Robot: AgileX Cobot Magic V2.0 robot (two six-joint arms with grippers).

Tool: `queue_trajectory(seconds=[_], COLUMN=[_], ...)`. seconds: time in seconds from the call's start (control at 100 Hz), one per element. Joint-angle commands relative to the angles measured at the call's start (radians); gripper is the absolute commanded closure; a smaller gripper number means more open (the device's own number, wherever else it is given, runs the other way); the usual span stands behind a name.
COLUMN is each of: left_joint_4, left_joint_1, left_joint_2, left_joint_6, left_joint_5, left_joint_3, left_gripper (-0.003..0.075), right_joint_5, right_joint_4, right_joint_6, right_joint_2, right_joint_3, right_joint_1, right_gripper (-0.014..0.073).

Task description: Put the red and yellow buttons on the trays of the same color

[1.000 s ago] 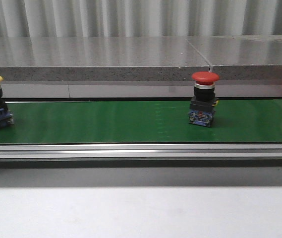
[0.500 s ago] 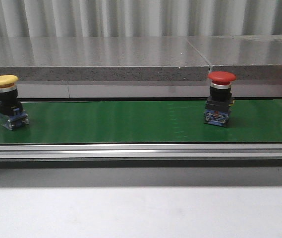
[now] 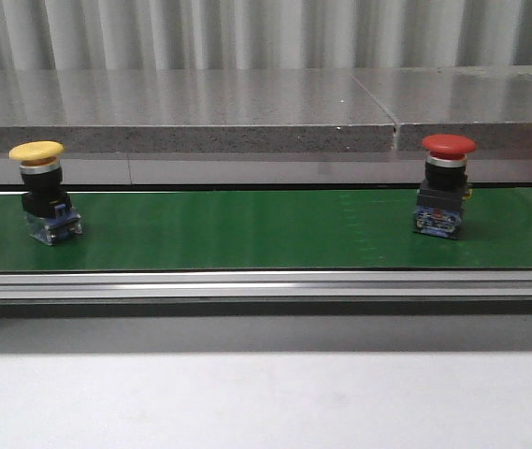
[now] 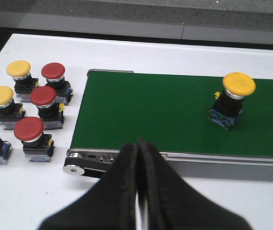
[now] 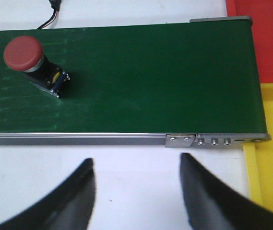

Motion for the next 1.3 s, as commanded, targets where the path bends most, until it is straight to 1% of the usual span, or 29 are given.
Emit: queue_trajectory(seconds=[0.0,0.09,0.22,0.29,0.44,0.51,0.94,1.18,1.24,1.29], left_joint_4=[-0.008,-0.008,-0.008,-0.008,-0.008,-0.008,-0.008,-0.008,-0.008,-0.008], left_joint_1=[-0.009,-0.009,-0.009,-0.009,-0.009,-0.009,-0.009,-0.009,-0.009,-0.009], left_joint_2=[0.009,0.009,0.009,0.009,0.009,0.009,0.009,0.009,0.009,0.009], left_joint_6=[-0.004,-0.004,-0.004,-0.004,-0.004,-0.004,-0.004,-0.004,-0.004,-0.004], left_joint_5=[-0.072,-0.072,-0.072,-0.072,-0.072,-0.072,-0.072,-0.072,-0.072,-0.072], left_joint_3=[-0.027,-0.027,-0.027,-0.027,-0.027,-0.027,-0.027,-0.027,-0.027,-0.027], left_gripper=[0.0741,0.0741,0.0741,0.0741,0.0741,0.0741,0.0741,0.0741,0.0741,0.0741], right_joint_5=[-0.055,-0.066,-0.105,-0.108,-0.115,-0.129,-0.145,-0.189,-0.196,-0.198], right_joint_4=[0.012,0.012,0.035,0.079,0.216,0.244,0.243,0.243,0.241,0.240], right_joint_6=[-0.016,-0.028,-0.093,-0.132,-0.268,-0.302,-0.324,-0.338,-0.338,-0.338], right_joint_2=[-0.001,0.002,0.046,0.090,0.197,0.243,0.503,0.620,0.646,0.665], right_joint_3=[-0.035,-0.035,-0.035,-0.035,-0.036,-0.042,-0.223,-0.286,-0.296,-0.304], right_joint_1=[-0.002,-0.002,-0.002,-0.002,0.017,0.033,0.046,0.046,0.046,0.046], right_gripper=[-0.0030,-0.0031,-0.0031,-0.0031,-0.0031,-0.0031,-0.0031,-0.0031,-0.0018,0.0017])
